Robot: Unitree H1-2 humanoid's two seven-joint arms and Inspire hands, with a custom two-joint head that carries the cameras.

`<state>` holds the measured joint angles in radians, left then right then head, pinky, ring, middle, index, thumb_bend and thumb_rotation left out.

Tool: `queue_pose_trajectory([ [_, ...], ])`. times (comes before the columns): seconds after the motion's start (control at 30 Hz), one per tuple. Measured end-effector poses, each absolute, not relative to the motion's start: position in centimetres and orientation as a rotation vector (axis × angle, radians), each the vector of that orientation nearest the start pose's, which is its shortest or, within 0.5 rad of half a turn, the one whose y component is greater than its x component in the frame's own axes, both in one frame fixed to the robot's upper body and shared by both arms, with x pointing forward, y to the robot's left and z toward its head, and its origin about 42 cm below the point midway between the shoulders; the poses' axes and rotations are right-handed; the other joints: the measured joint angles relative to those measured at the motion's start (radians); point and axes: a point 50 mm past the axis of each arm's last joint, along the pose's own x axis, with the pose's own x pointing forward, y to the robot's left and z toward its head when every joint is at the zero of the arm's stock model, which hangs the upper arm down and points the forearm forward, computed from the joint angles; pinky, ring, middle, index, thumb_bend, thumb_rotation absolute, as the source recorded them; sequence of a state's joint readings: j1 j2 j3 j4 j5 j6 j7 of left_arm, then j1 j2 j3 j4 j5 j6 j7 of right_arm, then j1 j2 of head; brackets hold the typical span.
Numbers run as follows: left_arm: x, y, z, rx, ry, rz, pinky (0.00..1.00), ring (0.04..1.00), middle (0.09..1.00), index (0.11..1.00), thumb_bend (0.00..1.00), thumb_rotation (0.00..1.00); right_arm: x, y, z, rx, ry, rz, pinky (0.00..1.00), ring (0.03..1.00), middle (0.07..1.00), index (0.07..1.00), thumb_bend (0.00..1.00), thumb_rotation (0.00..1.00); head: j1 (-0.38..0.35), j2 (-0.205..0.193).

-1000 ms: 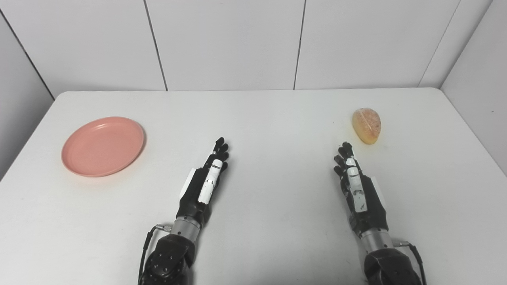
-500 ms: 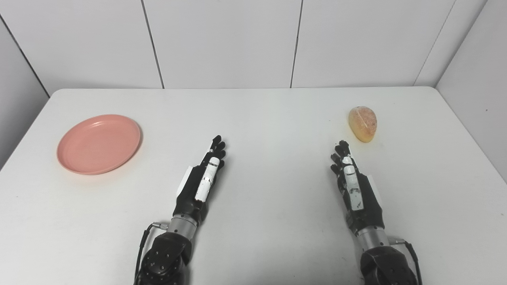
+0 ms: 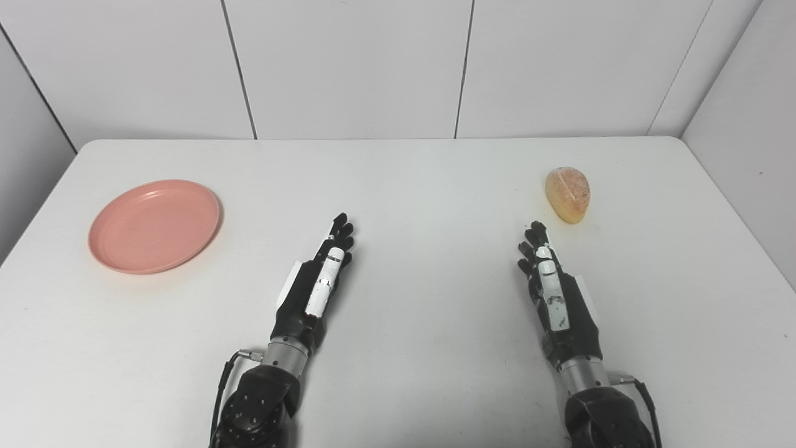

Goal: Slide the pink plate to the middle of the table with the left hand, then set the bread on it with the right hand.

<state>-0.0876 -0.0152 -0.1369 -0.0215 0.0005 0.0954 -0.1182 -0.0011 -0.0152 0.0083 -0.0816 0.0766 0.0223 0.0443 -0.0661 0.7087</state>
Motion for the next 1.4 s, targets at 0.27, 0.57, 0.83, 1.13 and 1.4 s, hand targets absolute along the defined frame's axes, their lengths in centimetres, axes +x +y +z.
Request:
queue_pose_trajectory([
  [0.27, 30.7, 14.5, 11.2, 0.006, -0.024, -0.262, 0.98, 0.983, 1.000, 1.000, 0.31, 1.00, 28.5, -21.8, 11.5, 0.064, -0.058, 0.073, 1.00, 0.995, 1.000, 1.000, 0.27, 1.00, 0.185, -0.073],
  [0.57, 31.6, 13.2, 10.7, 0.028, -0.036, -0.253, 0.96, 0.982, 0.999, 0.996, 0.31, 1.00, 29.0, -23.4, 11.3, 0.078, -0.083, 0.089, 1.00, 1.000, 1.000, 1.000, 0.23, 1.00, 0.318, -0.146],
  [0.83, 32.5, 11.4, 10.5, 0.014, -0.034, -0.279, 0.96, 0.996, 1.000, 1.000, 0.30, 1.00, 29.5, -23.8, 11.6, 0.088, -0.118, 0.094, 1.00, 1.000, 1.000, 1.000, 0.16, 1.00, 0.390, -0.176],
  [1.13, 32.7, 11.1, 10.6, 0.019, -0.038, -0.287, 0.96, 0.990, 1.000, 0.997, 0.30, 1.00, 29.0, -24.2, 11.7, 0.084, -0.120, 0.092, 1.00, 1.000, 1.000, 1.000, 0.11, 1.00, 0.396, -0.172],
  [1.4, 32.7, 11.0, 10.6, 0.031, -0.043, -0.286, 0.97, 0.991, 1.000, 0.998, 0.30, 1.00, 28.7, -24.2, 11.7, 0.084, -0.119, 0.090, 1.00, 1.000, 1.000, 1.000, 0.11, 1.00, 0.402, -0.166],
])
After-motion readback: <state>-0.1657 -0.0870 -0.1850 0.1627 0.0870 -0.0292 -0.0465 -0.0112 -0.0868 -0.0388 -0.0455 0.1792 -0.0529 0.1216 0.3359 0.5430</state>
